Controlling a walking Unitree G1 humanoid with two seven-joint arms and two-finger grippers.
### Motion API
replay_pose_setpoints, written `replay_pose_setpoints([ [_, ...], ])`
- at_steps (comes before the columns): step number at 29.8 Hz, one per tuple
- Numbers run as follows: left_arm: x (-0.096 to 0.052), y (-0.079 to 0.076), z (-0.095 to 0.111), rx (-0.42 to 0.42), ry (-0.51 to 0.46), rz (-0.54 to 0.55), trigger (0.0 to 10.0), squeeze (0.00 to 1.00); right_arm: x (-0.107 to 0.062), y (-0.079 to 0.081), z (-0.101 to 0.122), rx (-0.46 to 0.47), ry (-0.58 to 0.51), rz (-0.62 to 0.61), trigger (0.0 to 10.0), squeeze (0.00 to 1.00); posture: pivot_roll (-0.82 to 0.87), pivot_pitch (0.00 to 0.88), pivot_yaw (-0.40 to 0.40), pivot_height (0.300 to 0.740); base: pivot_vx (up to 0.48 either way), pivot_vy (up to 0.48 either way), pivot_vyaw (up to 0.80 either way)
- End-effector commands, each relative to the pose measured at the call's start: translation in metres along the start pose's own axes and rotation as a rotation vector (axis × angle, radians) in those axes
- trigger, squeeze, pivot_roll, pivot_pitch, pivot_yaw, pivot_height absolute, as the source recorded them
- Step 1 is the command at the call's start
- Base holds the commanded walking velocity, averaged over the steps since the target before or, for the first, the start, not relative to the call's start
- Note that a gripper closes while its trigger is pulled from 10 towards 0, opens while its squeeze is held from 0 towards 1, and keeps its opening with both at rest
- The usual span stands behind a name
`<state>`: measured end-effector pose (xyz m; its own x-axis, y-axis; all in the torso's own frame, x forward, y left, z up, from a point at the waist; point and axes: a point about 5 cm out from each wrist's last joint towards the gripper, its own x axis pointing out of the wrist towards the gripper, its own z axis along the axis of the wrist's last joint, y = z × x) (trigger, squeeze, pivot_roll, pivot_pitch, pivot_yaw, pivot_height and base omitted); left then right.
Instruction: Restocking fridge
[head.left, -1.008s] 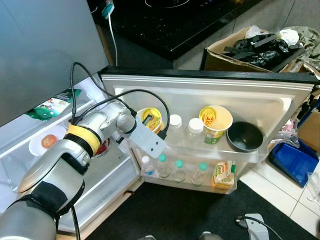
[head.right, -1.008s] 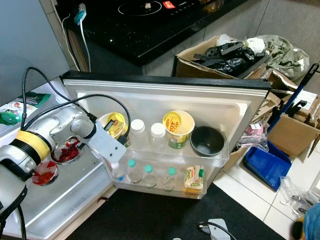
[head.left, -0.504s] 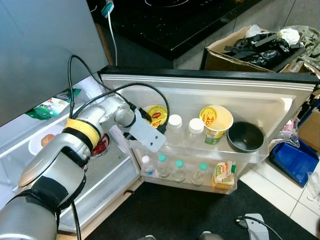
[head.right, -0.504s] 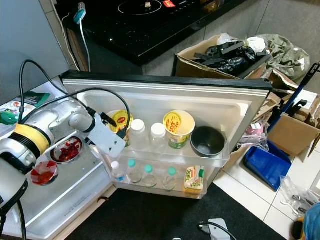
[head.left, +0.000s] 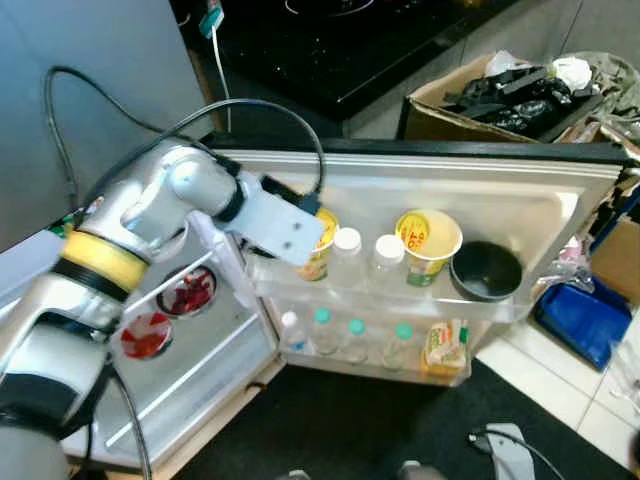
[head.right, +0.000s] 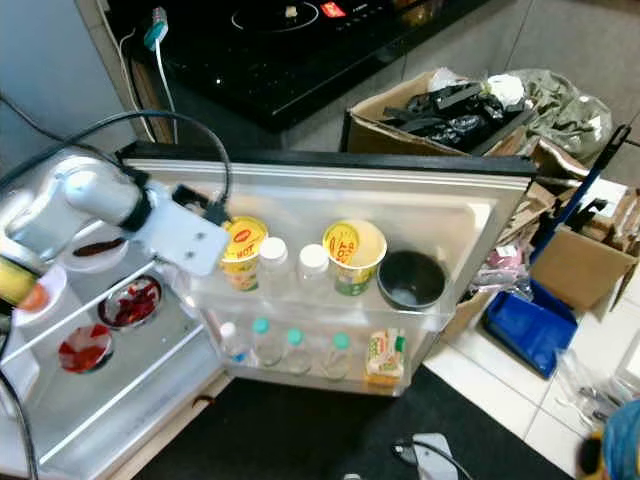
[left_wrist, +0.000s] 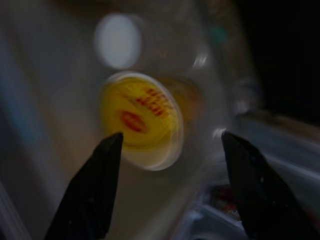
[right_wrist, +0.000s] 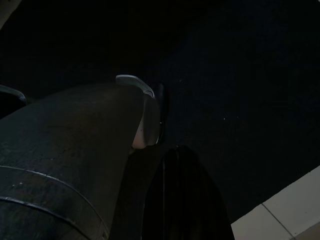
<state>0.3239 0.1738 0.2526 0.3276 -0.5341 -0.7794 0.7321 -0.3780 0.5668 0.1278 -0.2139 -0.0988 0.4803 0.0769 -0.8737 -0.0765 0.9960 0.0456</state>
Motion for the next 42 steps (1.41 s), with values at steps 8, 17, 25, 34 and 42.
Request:
replay_pose_setpoints([
  [8,-0.006,-0.034,0.019,-0.287,-0.494,0.041,10.0,0.0,-0.001,0.01,-0.02,0.001,0.085,0.039,10.0,0.0,-0.03,0.092,0.072,0.74,0.0,0.0,0.0],
  [17,0.012,-0.084,0.025,-0.657,-0.962,-0.002,10.0,0.0,-0.003,0.007,-0.022,-0.007,0.094,0.035,10.0,0.0,-0.03,0.081,0.06,0.74,0.0,0.0,0.0],
  [25,0.034,-0.126,0.006,-1.05,-1.304,0.074,10.0,0.0,-0.002,0.005,-0.018,-0.018,0.09,0.033,10.0,0.0,-0.02,0.076,0.055,0.74,0.0,0.0,0.0],
  [34,0.079,-0.187,-0.009,-1.458,-1.267,0.083,10.0,0.0,-0.001,0.006,-0.017,-0.018,0.088,0.036,10.0,0.0,-0.02,0.076,0.052,0.74,0.0,0.0,0.0],
  [42,0.117,-0.236,-0.025,-1.807,-1.052,0.214,10.0,0.0,-0.002,0.005,-0.018,-0.019,0.094,0.025,10.0,0.0,-0.02,0.059,0.047,0.74,0.0,0.0,0.0],
])
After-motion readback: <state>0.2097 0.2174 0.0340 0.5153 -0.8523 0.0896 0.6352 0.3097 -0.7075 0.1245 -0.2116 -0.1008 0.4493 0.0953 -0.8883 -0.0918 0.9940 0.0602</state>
